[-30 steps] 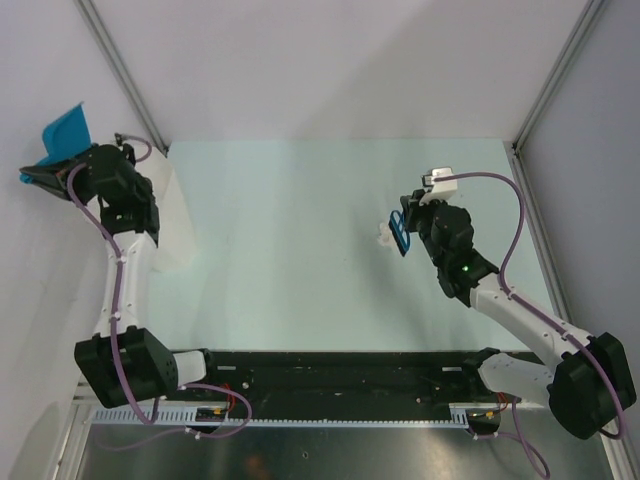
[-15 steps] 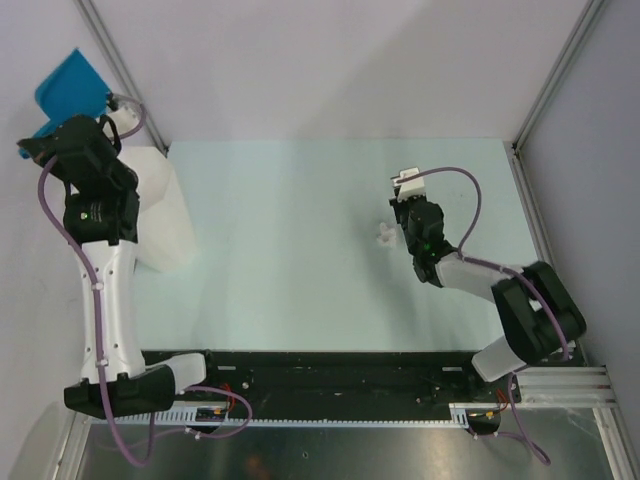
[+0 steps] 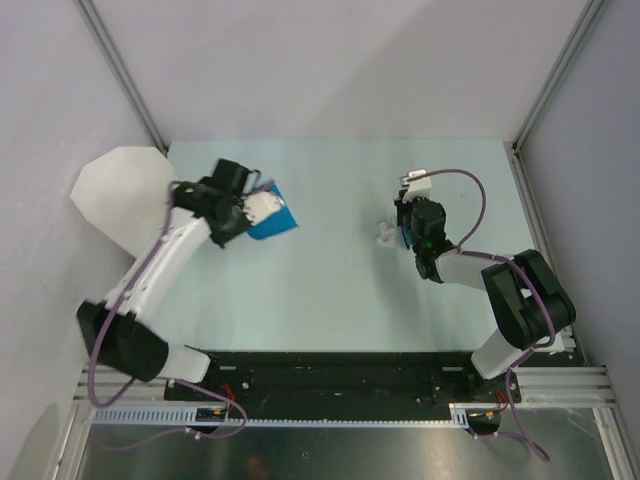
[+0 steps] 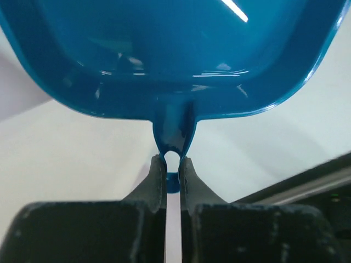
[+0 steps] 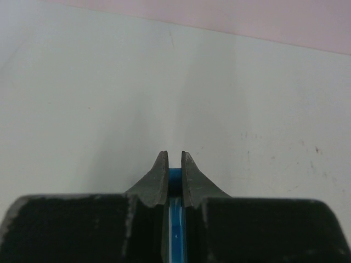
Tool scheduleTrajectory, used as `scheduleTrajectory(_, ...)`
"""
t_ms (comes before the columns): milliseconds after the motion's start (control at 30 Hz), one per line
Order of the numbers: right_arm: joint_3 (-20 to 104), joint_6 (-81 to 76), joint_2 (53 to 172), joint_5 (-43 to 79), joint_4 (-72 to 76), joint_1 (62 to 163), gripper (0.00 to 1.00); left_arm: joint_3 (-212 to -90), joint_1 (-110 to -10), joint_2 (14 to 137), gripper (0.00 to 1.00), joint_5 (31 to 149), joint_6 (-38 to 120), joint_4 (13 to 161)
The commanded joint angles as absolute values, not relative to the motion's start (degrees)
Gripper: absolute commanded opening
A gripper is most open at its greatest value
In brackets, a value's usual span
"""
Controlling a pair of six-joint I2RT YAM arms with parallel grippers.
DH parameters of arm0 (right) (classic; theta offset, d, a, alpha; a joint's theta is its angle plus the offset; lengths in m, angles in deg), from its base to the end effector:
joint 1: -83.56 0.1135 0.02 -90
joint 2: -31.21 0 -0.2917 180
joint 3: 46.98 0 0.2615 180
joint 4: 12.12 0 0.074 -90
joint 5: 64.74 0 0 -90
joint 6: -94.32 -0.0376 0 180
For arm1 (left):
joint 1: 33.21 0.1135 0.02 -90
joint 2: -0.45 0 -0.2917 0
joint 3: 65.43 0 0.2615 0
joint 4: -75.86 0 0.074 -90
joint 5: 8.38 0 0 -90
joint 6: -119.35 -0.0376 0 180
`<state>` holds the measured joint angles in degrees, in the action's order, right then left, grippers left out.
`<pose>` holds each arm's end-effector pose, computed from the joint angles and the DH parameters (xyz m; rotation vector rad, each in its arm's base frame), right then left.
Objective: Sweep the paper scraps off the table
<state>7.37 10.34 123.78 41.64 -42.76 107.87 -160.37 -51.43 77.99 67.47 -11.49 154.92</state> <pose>0.3212 0.1334 0.2286 -0.2357 1.6813 -0.0049 0.2489 -0.0723 0.3793 1.2425 2.3631 0.4569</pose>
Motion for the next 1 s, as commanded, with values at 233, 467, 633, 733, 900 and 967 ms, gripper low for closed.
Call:
scheduleTrajectory(233,6.6,0.9,121.1,46.0,-36.7,111.3,0.0,-160.6,-69.4,101.1,0.0,77.4,-1.2,157.0)
scheduleTrajectory(467,6.6,-0.8,120.9,44.1,-35.8,112.4,0.0,-165.2,-71.7,111.8,0.0,78.6,-1.9,157.2)
scheduleTrajectory(633,6.6,-2.8,121.0,43.5,-36.9,114.4,0.0,-167.3,-71.7,116.2,0.0,79.6,-2.2,158.4)
scheduleTrajectory(733,6.6,-3.1,121.3,41.3,-38.5,116.0,0.0,-167.7,-71.7,117.8,0.0,80.9,-2.1,158.6)
scheduleTrajectory(900,6.6,-4.7,120.1,35.9,-40.8,121.8,0.0,-167.8,-71.6,119.0,0.0,80.5,-2.2,158.6)
scheduleTrajectory(967,6.6,-8.7,119.5,32.7,-42.0,123.1,0.0,-168.1,-71.6,119.5,0.0,80.2,-1.9,158.6)
